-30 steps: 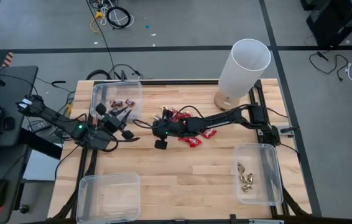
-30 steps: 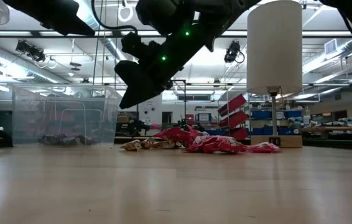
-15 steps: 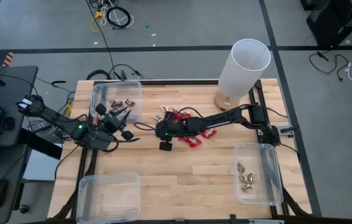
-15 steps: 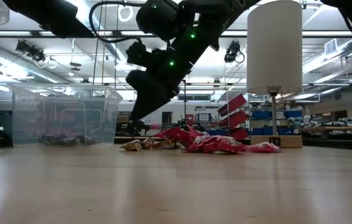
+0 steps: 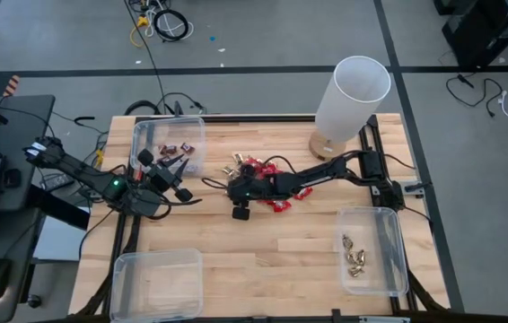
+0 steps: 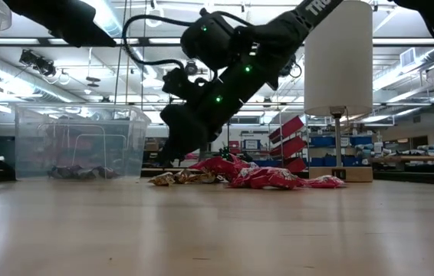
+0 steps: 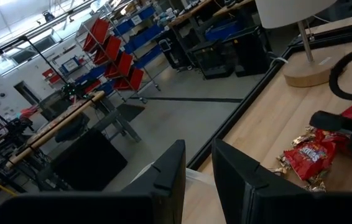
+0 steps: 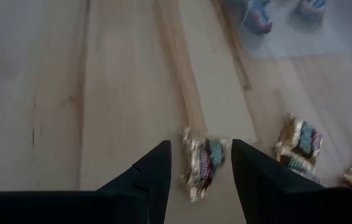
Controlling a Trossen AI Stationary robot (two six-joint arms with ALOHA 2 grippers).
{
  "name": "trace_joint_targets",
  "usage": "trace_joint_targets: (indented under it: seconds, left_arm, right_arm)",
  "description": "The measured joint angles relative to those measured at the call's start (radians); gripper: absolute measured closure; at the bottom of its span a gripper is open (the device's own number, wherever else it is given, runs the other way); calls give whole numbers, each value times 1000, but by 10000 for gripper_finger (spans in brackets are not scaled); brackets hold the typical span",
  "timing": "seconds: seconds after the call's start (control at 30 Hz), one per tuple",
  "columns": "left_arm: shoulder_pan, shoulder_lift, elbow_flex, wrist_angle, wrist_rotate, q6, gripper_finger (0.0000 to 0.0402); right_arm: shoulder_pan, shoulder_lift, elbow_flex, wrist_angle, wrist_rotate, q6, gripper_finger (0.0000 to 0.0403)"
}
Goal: Sort candy
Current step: Put the gold chocolate into the bottom right transparent bin
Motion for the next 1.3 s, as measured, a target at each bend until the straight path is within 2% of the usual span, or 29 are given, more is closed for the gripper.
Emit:
trace_joint_targets:
  seconds: [0.47, 0.8, 1.07, 1.3]
  left_arm:
    - [0, 0, 0, 0, 0, -9, 319]
    - [0, 0, 0, -1, 0, -19, 319]
    - [0, 0, 0, 0, 0, -20, 319]
    - [0, 0, 0, 0, 0, -20, 319]
  right_arm:
    - [-19, -1, -120, 210, 16, 26, 215]
    - [-19, 0, -158, 267, 17, 55, 217]
    - [-15, 0, -215, 391, 17, 54, 217]
    - [-6, 0, -254, 472, 16, -31, 217]
